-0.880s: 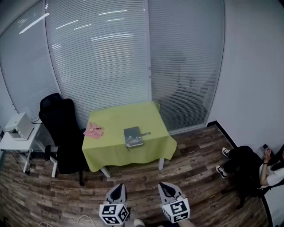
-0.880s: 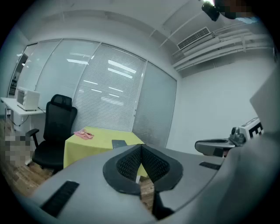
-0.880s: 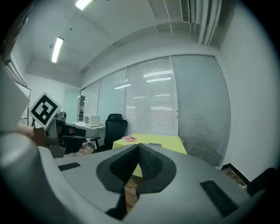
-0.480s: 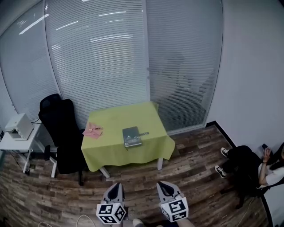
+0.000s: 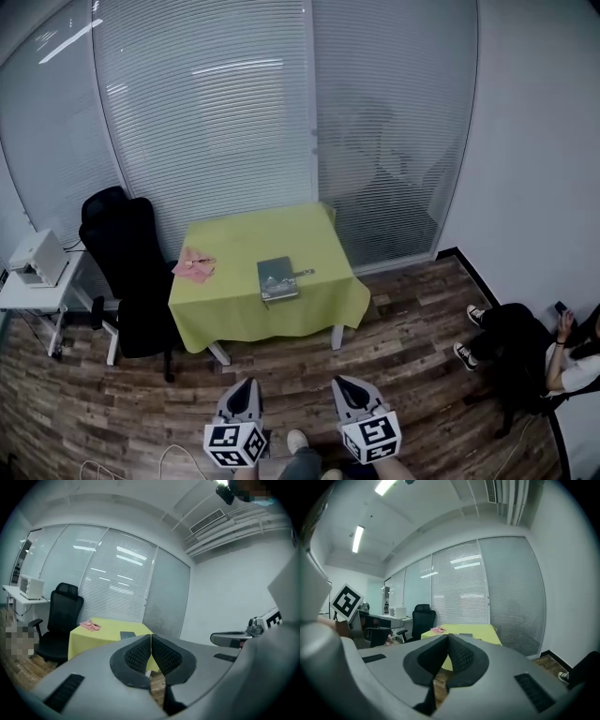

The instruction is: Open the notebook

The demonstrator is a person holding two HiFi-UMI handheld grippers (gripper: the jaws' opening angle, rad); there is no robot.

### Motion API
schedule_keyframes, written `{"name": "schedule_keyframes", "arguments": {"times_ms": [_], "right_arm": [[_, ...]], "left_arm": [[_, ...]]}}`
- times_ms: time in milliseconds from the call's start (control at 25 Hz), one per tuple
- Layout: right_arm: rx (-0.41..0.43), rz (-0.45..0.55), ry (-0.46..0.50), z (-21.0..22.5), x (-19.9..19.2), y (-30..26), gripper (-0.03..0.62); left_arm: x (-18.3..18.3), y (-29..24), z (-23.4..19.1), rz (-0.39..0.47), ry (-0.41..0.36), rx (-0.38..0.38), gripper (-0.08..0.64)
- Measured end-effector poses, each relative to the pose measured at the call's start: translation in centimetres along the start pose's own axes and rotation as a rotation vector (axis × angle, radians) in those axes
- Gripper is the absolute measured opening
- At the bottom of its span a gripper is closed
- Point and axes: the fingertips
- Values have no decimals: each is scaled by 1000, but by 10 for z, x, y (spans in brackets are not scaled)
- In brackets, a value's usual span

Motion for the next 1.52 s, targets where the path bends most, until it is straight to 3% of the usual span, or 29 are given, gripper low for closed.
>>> {"name": "schedule_keyframes", "arguments": {"times_ms": [360,1040,1520], "right_arm": [[-17,-26,2,49,-15,-53,14],[-49,-141,0,156,-17,-283,46],[-101,-152,13,179,-16,-329,54]], "left_arm": [[-2,-73,-13,-4,-5,-9,30],[14,-316,-95,-111,-63,-90,64],[14,-374,-120,-128,-70,-143,73]]}}
Point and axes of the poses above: the fingertips, and each gripper's own axes: y backward along the fingers, z to its right, x out of its top, and after that the axes turned 4 degrees about x, right-handed
